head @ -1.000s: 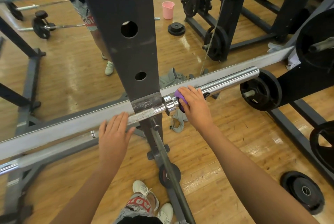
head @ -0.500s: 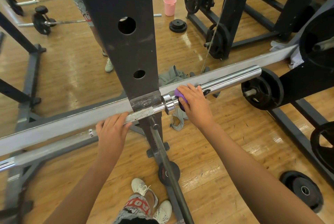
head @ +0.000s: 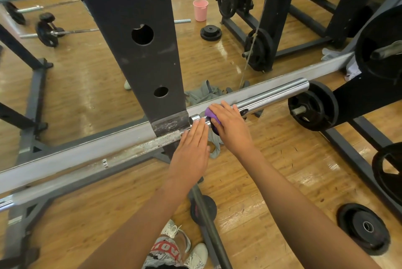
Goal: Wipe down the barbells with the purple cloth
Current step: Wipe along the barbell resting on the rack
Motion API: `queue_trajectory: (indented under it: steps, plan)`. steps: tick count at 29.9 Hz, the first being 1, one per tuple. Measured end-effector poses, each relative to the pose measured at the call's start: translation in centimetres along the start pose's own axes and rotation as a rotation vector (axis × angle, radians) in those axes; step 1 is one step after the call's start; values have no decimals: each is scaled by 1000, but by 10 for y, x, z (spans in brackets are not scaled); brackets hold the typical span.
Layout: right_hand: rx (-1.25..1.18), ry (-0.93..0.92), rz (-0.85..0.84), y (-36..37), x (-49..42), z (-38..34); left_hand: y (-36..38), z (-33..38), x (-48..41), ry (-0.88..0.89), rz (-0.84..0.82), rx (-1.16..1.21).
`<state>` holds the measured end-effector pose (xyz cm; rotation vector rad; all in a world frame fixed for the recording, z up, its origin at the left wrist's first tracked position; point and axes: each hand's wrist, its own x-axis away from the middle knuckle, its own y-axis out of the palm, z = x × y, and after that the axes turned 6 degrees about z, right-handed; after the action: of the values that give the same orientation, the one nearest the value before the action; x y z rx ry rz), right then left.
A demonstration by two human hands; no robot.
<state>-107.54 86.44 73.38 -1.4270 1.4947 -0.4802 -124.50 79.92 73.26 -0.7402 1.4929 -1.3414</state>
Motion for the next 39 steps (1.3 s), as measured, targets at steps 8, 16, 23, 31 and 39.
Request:
queue_trajectory:
  steps: [8,16,23,31,39]
  plan:
    - [26,29,-46,2,-13,0,-7,-16,-11,81,-84,-25]
    - [-11,-27,-5,-1,1,-1,-17,-21,-9,12,-148,153]
    - [-75,-29,156,18,11,-26,-5,-25,17,-61,-116,158]
    - [-39,-25,75,19,12,-14,-5,-15,20,-27,-104,169]
    - [31,17,55,21,-13,-24,-13,-15,-2,-96,-85,191]
